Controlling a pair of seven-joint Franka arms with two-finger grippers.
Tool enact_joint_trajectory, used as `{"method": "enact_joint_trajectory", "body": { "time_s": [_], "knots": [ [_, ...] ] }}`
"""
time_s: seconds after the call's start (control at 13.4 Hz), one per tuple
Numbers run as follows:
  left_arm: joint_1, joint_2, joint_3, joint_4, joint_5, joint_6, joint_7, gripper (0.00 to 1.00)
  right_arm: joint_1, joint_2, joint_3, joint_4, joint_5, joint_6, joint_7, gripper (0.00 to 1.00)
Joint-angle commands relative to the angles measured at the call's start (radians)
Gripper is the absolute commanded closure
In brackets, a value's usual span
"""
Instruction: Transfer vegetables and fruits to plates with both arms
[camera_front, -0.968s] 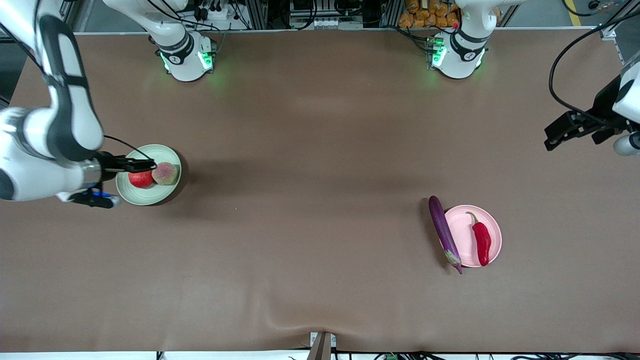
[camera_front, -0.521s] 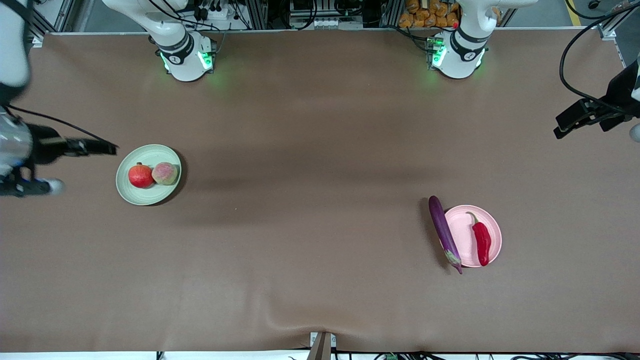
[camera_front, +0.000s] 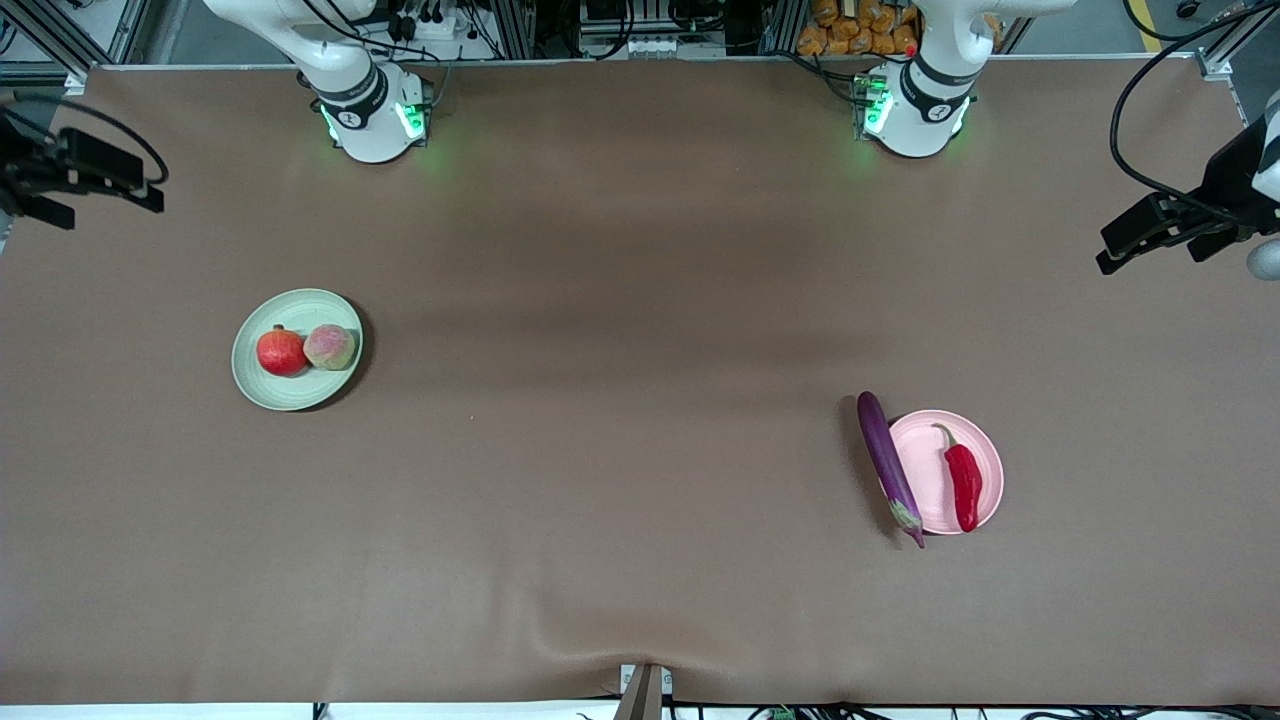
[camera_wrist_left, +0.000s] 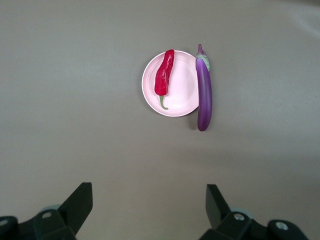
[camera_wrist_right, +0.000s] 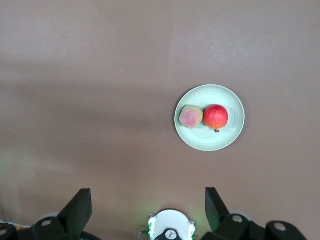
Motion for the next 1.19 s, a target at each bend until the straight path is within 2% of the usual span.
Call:
{"method": "enact_joint_trajectory", "body": {
  "time_s": [0.0, 0.07, 0.15, 0.37, 0.6, 1.12],
  "knots": [
    [0.002, -0.029, 0.007, -0.011, -0.005, -0.001, 0.016, 0.0, 0.002, -0.187, -0.011, -0.311, -0.027, 0.167, -0.097, 0.0],
    [0.002, -0.021, 0.006, 0.015, -0.008, -0.002, 0.013, 0.0, 0.002, -0.227, -0.011, -0.375, -0.03, 0.21, -0.098, 0.0],
    [0.0, -0.02, 0.006, 0.024, -0.005, -0.01, 0.013, 0.0, 0.002, -0.232, -0.011, -0.382, -0.033, 0.222, -0.1, 0.0],
    [0.007, -0.021, 0.012, 0.026, -0.004, -0.038, 0.015, 0.0, 0.003, -0.193, -0.008, -0.306, -0.122, 0.218, -0.211, 0.0],
    [0.007, -0.021, 0.012, 0.026, -0.005, -0.041, 0.015, 0.0, -0.013, -0.178, -0.011, -0.269, -0.108, 0.163, -0.221, 0.0],
    [0.005, -0.021, 0.007, 0.029, -0.004, -0.091, 0.015, 0.0, -0.009, -0.175, -0.01, -0.27, -0.122, 0.132, -0.232, 0.0]
  ]
}}
